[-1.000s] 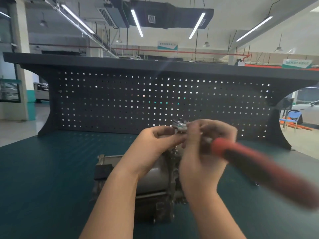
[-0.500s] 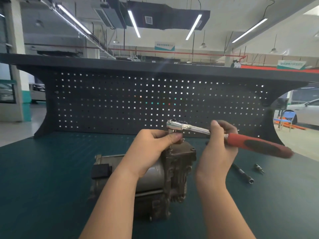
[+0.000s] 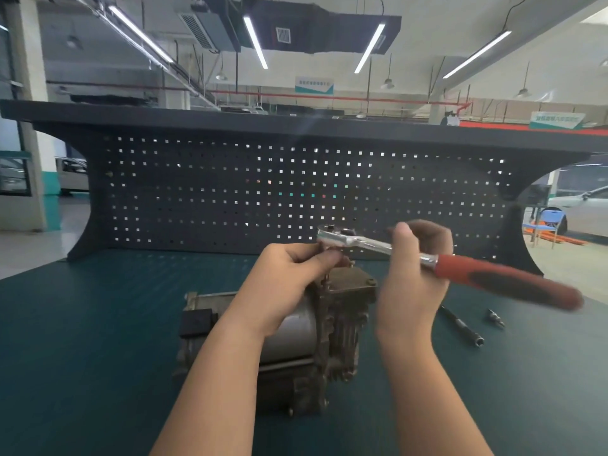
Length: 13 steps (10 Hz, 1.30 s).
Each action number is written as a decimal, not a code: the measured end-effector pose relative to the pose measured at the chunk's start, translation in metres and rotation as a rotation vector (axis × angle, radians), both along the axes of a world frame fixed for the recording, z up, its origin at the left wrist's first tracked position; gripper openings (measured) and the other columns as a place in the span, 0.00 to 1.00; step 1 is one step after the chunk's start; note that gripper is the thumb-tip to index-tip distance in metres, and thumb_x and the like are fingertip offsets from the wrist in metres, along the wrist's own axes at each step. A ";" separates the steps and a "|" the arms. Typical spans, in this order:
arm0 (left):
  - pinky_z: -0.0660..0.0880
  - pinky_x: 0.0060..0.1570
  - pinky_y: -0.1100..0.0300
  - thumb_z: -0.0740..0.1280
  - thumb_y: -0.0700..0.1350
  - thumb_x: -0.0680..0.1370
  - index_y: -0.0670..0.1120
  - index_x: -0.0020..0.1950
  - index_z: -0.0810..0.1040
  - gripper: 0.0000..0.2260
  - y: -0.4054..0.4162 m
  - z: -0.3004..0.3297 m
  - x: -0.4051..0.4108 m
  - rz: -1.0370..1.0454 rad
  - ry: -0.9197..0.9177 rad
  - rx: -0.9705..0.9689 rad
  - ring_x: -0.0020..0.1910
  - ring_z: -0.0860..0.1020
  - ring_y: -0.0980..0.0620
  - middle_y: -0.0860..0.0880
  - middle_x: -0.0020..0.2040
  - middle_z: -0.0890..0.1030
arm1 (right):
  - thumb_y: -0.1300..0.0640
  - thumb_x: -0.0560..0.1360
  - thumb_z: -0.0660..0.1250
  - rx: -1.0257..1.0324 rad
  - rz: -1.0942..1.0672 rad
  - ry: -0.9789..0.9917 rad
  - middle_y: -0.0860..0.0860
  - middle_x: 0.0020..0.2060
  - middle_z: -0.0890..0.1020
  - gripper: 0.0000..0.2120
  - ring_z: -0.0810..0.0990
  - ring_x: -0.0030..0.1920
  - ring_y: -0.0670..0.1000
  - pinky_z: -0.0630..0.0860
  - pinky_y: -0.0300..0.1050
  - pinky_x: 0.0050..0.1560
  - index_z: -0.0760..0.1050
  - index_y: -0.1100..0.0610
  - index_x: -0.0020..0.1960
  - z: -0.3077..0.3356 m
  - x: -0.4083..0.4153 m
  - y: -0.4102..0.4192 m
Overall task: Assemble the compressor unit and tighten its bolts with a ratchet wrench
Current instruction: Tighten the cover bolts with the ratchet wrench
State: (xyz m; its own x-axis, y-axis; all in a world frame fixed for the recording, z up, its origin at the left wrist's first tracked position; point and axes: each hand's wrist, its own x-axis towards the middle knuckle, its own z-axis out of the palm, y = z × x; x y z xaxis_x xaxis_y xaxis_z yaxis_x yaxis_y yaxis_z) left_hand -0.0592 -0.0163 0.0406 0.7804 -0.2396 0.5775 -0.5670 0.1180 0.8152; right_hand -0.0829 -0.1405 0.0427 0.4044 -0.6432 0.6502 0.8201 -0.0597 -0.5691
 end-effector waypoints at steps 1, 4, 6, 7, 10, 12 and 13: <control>0.77 0.51 0.64 0.70 0.42 0.77 0.50 0.43 0.87 0.08 0.000 -0.001 0.000 0.051 -0.008 0.041 0.48 0.84 0.55 0.50 0.45 0.87 | 0.59 0.76 0.65 0.171 0.182 0.103 0.40 0.36 0.76 0.04 0.75 0.34 0.33 0.69 0.30 0.38 0.73 0.50 0.46 0.002 0.006 -0.007; 0.70 0.40 0.62 0.63 0.43 0.82 0.34 0.46 0.82 0.14 -0.004 -0.002 -0.009 0.166 0.039 0.108 0.40 0.76 0.53 0.38 0.42 0.84 | 0.45 0.70 0.65 -0.657 -0.354 -0.206 0.28 0.51 0.68 0.13 0.64 0.57 0.38 0.71 0.60 0.52 0.69 0.41 0.54 -0.002 -0.012 0.053; 0.77 0.38 0.67 0.68 0.37 0.77 0.45 0.40 0.84 0.08 -0.003 0.005 -0.006 0.034 0.058 0.021 0.37 0.83 0.56 0.49 0.36 0.86 | 0.53 0.71 0.71 -0.096 -0.061 0.026 0.40 0.38 0.78 0.07 0.76 0.43 0.38 0.69 0.30 0.45 0.75 0.43 0.46 0.003 -0.003 0.002; 0.77 0.39 0.68 0.69 0.37 0.77 0.45 0.43 0.84 0.06 -0.006 0.002 -0.003 0.085 0.033 0.028 0.39 0.84 0.56 0.47 0.38 0.86 | 0.50 0.77 0.66 0.272 0.168 0.109 0.40 0.37 0.81 0.07 0.77 0.37 0.34 0.69 0.28 0.40 0.78 0.53 0.48 0.002 0.001 -0.001; 0.74 0.51 0.57 0.59 0.22 0.76 0.29 0.65 0.60 0.19 -0.006 -0.015 -0.023 1.399 -0.430 0.501 0.50 0.73 0.33 0.21 0.55 0.70 | 0.55 0.77 0.63 -0.889 -0.448 -0.333 0.41 0.54 0.80 0.06 0.70 0.62 0.49 0.66 0.57 0.58 0.76 0.47 0.51 -0.011 -0.015 0.047; 0.79 0.40 0.64 0.71 0.36 0.75 0.42 0.43 0.85 0.05 -0.005 0.001 0.003 -0.014 0.070 -0.053 0.39 0.83 0.52 0.43 0.41 0.86 | 0.54 0.79 0.61 0.079 0.067 -0.069 0.46 0.46 0.84 0.09 0.80 0.51 0.44 0.74 0.33 0.51 0.80 0.53 0.50 -0.004 -0.003 0.013; 0.80 0.42 0.64 0.71 0.35 0.74 0.41 0.45 0.85 0.04 -0.007 0.006 -0.005 0.054 0.126 -0.071 0.39 0.83 0.51 0.43 0.43 0.86 | 0.57 0.79 0.63 0.201 0.209 -0.054 0.44 0.47 0.85 0.09 0.81 0.52 0.42 0.74 0.30 0.49 0.82 0.55 0.53 -0.003 0.000 0.009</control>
State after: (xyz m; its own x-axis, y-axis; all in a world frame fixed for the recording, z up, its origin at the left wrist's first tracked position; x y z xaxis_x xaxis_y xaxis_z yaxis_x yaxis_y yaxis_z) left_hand -0.0639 -0.0234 0.0462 0.8584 -0.1575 0.4882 -0.4677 0.1505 0.8710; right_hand -0.0832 -0.1320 0.0395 0.5103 -0.6676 0.5421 0.8319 0.2234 -0.5080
